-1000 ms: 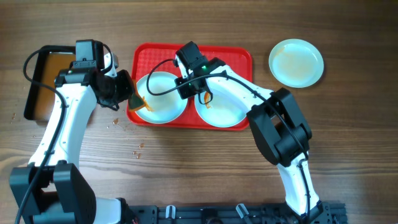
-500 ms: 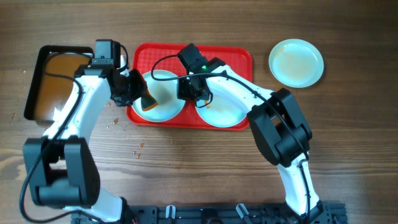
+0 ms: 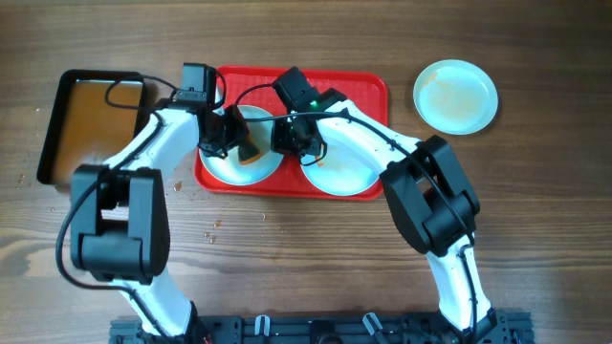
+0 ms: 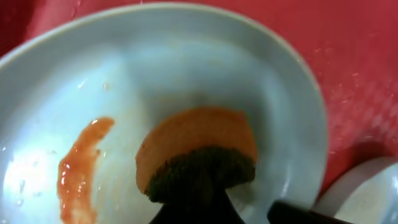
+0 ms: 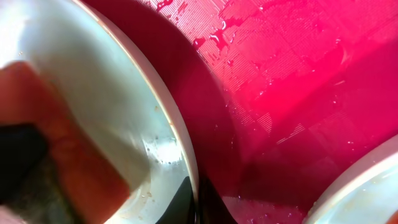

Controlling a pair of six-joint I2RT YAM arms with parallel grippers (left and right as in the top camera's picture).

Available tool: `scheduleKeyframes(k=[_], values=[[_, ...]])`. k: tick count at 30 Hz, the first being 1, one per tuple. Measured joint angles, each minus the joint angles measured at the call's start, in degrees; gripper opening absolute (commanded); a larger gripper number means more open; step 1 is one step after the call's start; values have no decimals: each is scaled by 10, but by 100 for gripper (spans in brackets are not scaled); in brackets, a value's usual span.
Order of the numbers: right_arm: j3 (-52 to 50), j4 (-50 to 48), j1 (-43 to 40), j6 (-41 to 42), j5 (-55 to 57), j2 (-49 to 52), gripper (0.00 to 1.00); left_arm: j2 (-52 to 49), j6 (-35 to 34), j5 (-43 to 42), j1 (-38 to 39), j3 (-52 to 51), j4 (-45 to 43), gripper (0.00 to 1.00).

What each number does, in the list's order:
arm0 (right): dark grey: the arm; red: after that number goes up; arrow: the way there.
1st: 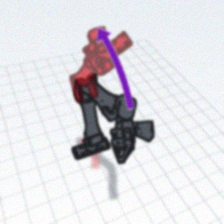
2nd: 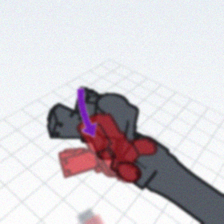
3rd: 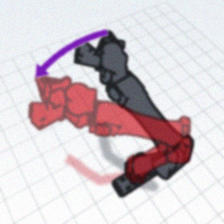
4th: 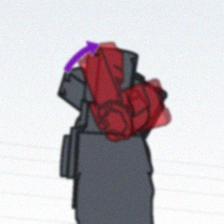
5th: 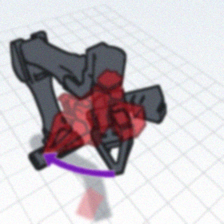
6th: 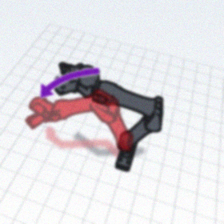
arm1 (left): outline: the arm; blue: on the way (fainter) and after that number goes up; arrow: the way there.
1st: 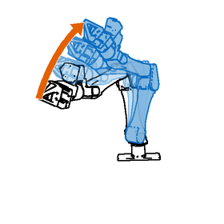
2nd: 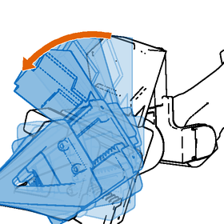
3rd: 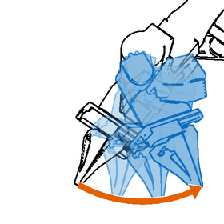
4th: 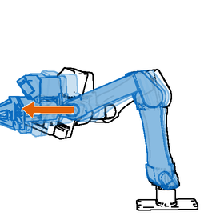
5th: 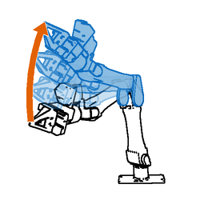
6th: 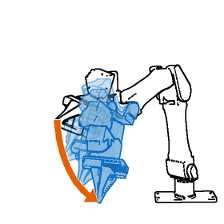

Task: Clean dirty plates on tray and stack at the side
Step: 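Scrub the top plate with the sponge in the left gripper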

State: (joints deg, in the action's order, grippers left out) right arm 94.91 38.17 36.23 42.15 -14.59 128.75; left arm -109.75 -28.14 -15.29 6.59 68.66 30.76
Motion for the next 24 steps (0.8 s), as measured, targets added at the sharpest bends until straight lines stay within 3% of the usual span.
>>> scheduleKeyframes(k=[7,11,17,24], values=[[0,0,0,-15,0,0,4,-21,41,26,1,10,32,4],[0,0,1,-19,0,0,4,-21,48,121,8,20,68,4],[0,-10,10,-24,-10,0,4,-20,61,344,20,20,111,4],[0,-13,16,-24,-19,0,4,-10,78,379,20,21,121,4]])
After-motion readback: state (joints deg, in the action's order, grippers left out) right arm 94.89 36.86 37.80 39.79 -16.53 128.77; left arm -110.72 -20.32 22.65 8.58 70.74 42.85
